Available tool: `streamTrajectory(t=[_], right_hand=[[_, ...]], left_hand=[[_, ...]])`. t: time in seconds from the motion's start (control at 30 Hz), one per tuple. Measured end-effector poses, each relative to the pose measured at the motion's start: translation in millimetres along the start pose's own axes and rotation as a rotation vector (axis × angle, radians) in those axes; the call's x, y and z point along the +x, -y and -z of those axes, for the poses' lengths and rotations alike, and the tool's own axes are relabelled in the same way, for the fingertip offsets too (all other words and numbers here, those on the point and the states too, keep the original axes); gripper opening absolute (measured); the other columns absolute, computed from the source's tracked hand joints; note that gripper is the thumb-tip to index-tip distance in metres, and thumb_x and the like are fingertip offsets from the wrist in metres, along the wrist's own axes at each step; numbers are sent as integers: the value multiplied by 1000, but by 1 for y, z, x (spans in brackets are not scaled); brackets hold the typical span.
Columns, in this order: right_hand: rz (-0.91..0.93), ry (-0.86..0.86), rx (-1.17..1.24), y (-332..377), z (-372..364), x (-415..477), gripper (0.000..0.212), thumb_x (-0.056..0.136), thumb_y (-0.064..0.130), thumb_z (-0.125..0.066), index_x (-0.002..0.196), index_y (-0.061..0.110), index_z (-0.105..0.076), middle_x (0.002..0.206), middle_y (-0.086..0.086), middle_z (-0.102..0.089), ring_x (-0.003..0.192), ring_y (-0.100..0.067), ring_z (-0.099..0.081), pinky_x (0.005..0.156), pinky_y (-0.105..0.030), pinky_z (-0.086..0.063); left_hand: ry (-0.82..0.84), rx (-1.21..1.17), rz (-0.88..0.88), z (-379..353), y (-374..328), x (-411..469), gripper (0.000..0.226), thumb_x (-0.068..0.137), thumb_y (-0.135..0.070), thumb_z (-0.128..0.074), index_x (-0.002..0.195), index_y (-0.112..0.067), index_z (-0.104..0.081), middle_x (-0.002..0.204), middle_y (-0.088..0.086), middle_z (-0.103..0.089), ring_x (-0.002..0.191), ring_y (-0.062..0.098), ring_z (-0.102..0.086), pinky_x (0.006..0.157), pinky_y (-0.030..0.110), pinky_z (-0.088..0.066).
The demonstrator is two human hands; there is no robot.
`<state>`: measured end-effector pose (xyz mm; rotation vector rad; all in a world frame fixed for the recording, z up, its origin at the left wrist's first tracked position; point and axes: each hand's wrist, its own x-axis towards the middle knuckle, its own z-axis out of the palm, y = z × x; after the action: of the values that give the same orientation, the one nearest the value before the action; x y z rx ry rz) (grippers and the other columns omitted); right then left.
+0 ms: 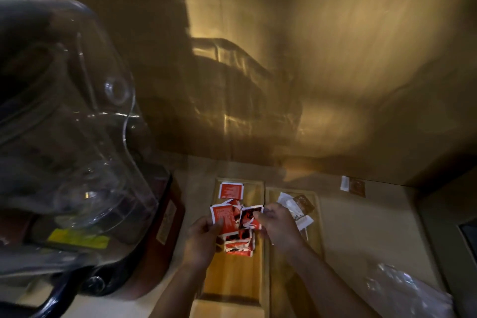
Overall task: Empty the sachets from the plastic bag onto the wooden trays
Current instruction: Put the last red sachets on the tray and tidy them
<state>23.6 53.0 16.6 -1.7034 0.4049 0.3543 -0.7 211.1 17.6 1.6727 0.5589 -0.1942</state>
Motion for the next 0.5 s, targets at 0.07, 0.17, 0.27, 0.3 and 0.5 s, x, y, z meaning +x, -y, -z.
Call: streamTrajectory(t=[0.07,0.17,0.27,0.3,0.5], right_hand=[[-33,15,-58,-2,-9,-1,15,88,15,-58,98,4,-57,92,-12,-66,71,-21,-64,57,-29,-49],[-30,-21,-187,-12,-16,-3,21,89,16,-57,103,1,-58,100,-15,-66,91,-28,-66,80,-40,-55],[33,-56,-339,-23,-15,-10,14,91,16,-52,91,5,-61,92,-9,-66,80,-16,-61,74,-32,-50],[56,-62,-396,-27,-13,-13,14,92,17,-51,90,8,-61,89,-7,-66,77,-12,-59,70,-29,-49],[66,-213,-425,-42,12,-26,13,88,15,-54,89,11,-66,92,-11,-70,85,-22,-62,71,-30,-45]], left_hand=[[43,70,54,-1,9,1,12,90,-3,-53,78,-5,-56,59,7,-56,44,12,-52,35,14,-39],[84,220,58,0,24,-2,9,86,-5,-57,94,0,-60,75,14,-66,61,26,-61,50,20,-52],[68,544,-33,3,42,-11,31,87,-22,-59,115,-10,-57,106,16,-69,98,33,-65,80,38,-53],[33,684,-82,3,47,-16,33,88,-30,-55,118,-16,-55,113,11,-68,104,30,-63,83,36,-50],[3,1062,-242,-16,81,-42,75,84,-66,-26,146,-24,-15,157,-1,-22,145,19,-18,119,33,-12]])
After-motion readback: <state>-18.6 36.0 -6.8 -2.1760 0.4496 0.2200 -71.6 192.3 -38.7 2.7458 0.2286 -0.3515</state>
